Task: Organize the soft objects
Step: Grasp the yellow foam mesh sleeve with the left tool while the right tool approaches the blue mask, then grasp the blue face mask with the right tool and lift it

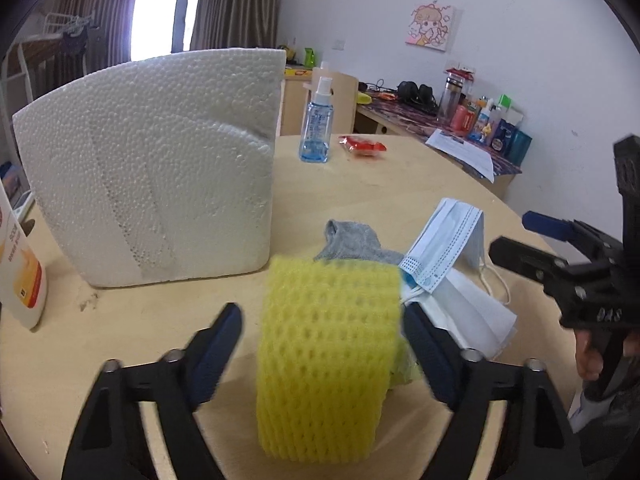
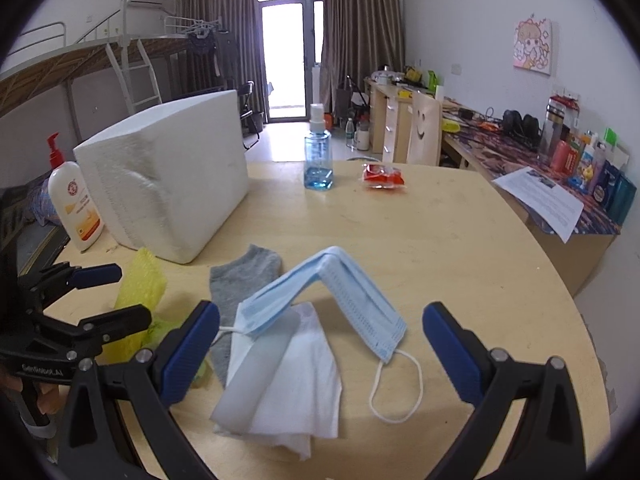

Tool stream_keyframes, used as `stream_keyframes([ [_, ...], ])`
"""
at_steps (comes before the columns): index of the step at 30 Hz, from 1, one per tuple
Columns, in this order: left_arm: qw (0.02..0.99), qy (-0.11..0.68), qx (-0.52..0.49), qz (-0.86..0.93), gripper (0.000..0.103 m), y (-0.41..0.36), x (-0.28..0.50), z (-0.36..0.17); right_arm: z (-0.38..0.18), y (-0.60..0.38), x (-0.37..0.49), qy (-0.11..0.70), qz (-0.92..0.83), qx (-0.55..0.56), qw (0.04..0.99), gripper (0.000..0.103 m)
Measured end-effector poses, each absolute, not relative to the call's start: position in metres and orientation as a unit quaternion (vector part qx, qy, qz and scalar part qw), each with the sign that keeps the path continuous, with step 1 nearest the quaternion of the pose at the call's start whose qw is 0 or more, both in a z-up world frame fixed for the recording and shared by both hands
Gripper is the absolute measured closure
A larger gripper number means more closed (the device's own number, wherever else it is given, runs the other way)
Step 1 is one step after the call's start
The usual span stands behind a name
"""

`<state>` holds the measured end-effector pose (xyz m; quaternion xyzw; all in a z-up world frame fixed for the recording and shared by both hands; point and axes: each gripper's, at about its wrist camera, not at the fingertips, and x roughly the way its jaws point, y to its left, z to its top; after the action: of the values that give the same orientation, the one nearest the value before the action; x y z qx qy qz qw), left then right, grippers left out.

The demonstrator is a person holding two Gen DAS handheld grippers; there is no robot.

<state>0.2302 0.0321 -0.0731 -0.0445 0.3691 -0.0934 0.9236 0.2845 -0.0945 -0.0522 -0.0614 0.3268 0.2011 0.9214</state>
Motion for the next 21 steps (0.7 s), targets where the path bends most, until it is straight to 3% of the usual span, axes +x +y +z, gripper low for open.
stream_keyframes([
  [3, 0.918, 0.384, -0.037, -0.095, 0.042, 0.030, 0.236, -0.080, -0.055, -0.094, 0.293, 0.336, 0.204, -0.057, 0.918, 0.000],
  [5, 0.916, 0.387, -0.041, -0.097, 0.047, 0.033, 0.236, -0.081, -0.056, -0.093, 0.296, 0.340, 0.208, -0.056, 0.915, 0.000],
  [10, 0.921, 0.377, -0.041, -0.093, 0.076, 0.039, 0.232, -0.080, -0.061, -0.087, 0.302, 0.353, 0.220, -0.060, 0.907, 0.000],
  [12, 0.919, 0.380, -0.048, -0.099, 0.082, 0.043, 0.231, -0.081, -0.062, -0.086, 0.305, 0.361, 0.222, -0.060, 0.904, 0.000],
  [21, 0.933, 0.335, -0.062, -0.115, 0.083, 0.051, 0.219, -0.067, -0.068, -0.076, 0.318, 0.389, 0.213, -0.070, 0.894, 0.000],
])
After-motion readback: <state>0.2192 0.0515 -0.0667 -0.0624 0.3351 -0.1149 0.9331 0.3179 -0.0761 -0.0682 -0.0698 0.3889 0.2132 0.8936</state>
